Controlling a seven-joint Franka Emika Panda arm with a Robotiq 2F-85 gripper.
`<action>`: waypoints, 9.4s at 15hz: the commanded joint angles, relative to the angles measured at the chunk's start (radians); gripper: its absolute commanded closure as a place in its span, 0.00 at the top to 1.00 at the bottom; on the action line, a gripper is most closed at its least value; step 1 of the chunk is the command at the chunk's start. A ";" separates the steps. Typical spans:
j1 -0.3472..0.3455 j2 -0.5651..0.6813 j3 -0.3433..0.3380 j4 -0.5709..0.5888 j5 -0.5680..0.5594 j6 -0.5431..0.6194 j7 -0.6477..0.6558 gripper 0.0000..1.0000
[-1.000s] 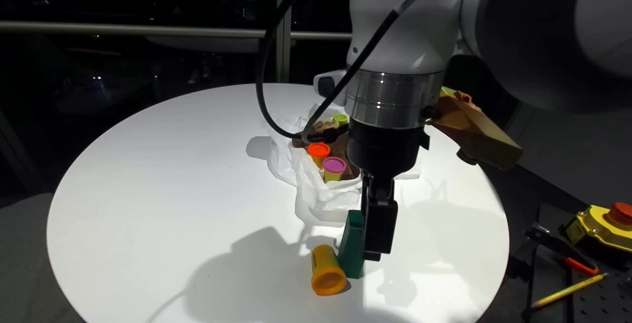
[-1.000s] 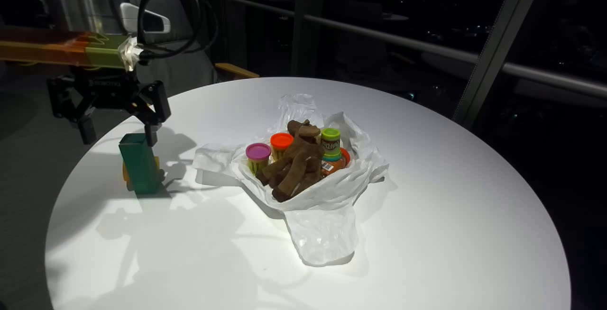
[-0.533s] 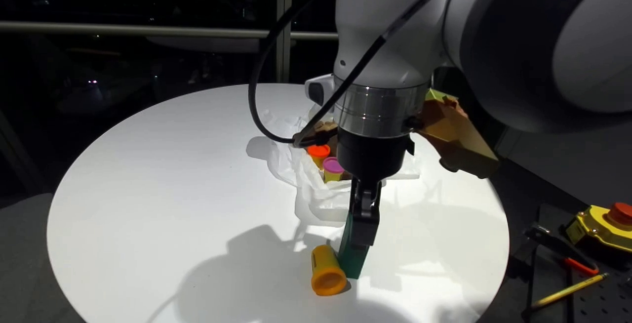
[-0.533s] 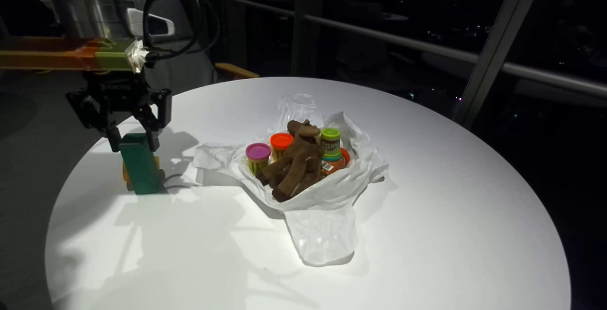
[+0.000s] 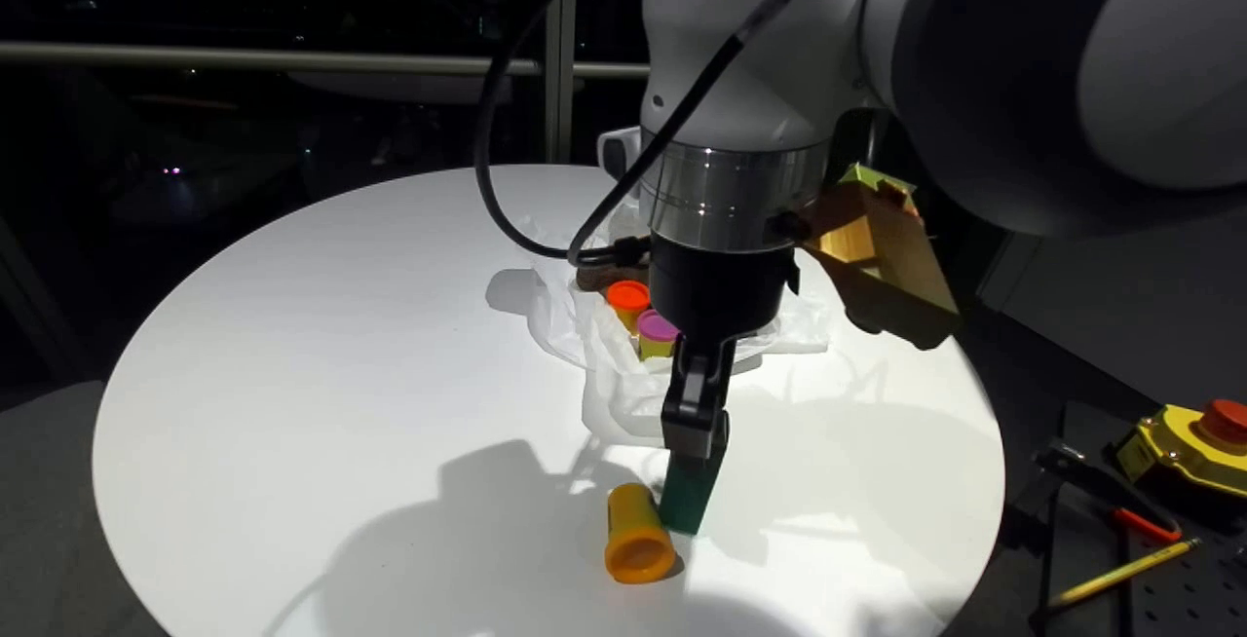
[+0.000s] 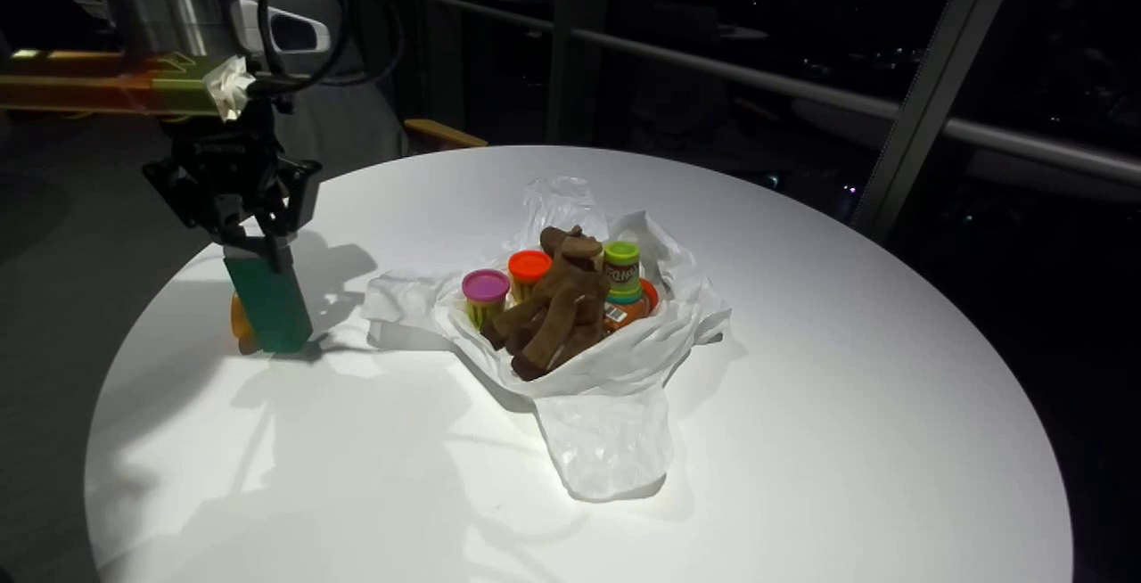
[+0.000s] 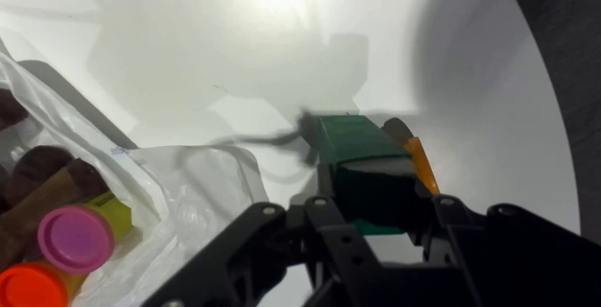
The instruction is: Put the objects inside the plastic
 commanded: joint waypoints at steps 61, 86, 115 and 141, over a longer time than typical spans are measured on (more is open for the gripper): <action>-0.051 0.438 -0.286 0.767 -0.209 -0.628 0.737 1.00; 0.074 0.123 -0.089 0.237 0.209 -0.059 0.768 1.00; 0.040 0.210 -0.061 0.032 0.263 0.169 0.444 1.00; 0.016 0.116 -0.335 0.255 -0.027 0.004 0.630 0.24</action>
